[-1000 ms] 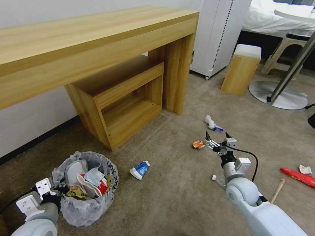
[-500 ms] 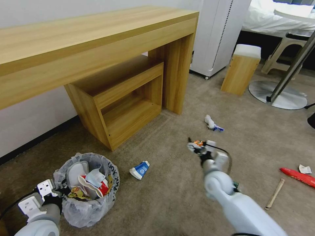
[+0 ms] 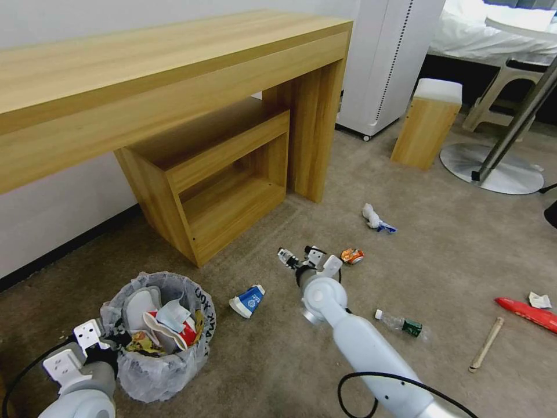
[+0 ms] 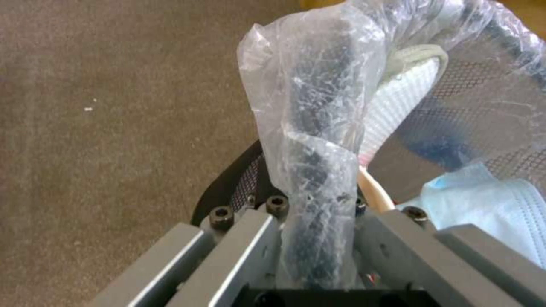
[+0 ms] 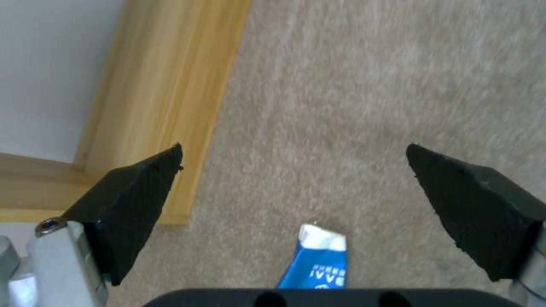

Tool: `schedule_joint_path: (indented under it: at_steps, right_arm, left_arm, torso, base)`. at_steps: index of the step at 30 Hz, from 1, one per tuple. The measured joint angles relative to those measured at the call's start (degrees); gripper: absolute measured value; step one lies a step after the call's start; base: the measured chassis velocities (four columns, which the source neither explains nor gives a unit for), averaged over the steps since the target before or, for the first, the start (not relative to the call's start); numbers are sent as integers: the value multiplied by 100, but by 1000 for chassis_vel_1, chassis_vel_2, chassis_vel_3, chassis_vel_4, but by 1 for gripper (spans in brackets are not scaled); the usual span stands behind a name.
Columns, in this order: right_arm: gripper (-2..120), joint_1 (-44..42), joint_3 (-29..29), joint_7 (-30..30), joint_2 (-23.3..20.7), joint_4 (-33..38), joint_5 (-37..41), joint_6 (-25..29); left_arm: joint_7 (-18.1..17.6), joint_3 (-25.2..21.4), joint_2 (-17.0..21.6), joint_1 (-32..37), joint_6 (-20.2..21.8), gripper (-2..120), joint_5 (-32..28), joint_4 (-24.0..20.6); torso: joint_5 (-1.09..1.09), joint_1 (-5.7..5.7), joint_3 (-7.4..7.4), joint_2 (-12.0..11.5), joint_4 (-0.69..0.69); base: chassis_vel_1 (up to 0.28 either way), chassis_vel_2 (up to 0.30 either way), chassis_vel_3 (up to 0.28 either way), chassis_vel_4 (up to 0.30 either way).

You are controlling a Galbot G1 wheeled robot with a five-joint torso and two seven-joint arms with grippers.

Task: Pick up the trash bin and place the garbage on the floor into it.

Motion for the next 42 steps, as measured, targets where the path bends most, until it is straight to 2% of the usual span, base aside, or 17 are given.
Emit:
schedule_joint_path:
  at_steps: [7, 9, 11, 13, 20, 24, 30, 40, 42]
  right_arm:
    - [100, 324, -13, -6, 626, -912, 56, 29]
    - [100, 335, -7, -12, 682, -986, 48, 30]
    - [100, 353, 20, -53, 978, -1379, -46, 73]
    - [100, 350, 21, -93, 1042, -1507, -99, 87]
    - [99, 340, 46, -371, 1076, -2162, -356, 160]
    - [89, 344, 22, -596, 1067, -2384, -535, 212]
    - [96, 406, -126, -711, 1057, -2496, -602, 217]
    - [96, 630, -215, -974, 1048, -2979, -773, 197]
    - [93, 656, -282, -1075, 1047, -2993, -790, 151]
  left_arm:
    - [8, 5, -25, -8, -37, 1, 31, 10]
    - [10, 8, -30, -13, -37, 1, 35, 11]
    - [18, 31, -60, -35, -45, 1, 66, 35]
    - [19, 34, -66, -39, -49, 1, 72, 43]
    - [56, 41, -100, -31, -127, 1, 120, 72]
    - [62, 42, -101, -12, -158, 1, 124, 70]
    - [71, 42, -103, -18, -189, 1, 124, 62]
    - [91, 93, -162, 3, -257, 1, 198, 62]
    - [95, 99, -167, 3, -260, 1, 208, 62]
  torso:
    - [0, 0, 0, 0, 0]
    - [0, 0, 0, 0, 1]
    - [0, 0, 0, 0, 2]
    - [0, 0, 0, 0, 2]
    - [0, 0, 0, 0, 0]
    - [0, 0, 0, 0, 0]
    - [1, 0, -1, 0, 1]
    - [1, 0, 0, 0, 0]
    - [1, 0, -1, 0, 0]
  base:
    - [0, 0, 0, 0]
    - [0, 0, 0, 0]
    - [0, 0, 0, 0]
    - [0, 0, 0, 0]
    - [0, 0, 0, 0]
    - [0, 0, 0, 0]
    - [0, 0, 0, 0]
    - [0, 0, 0, 0]
    - [0, 0, 0, 0]
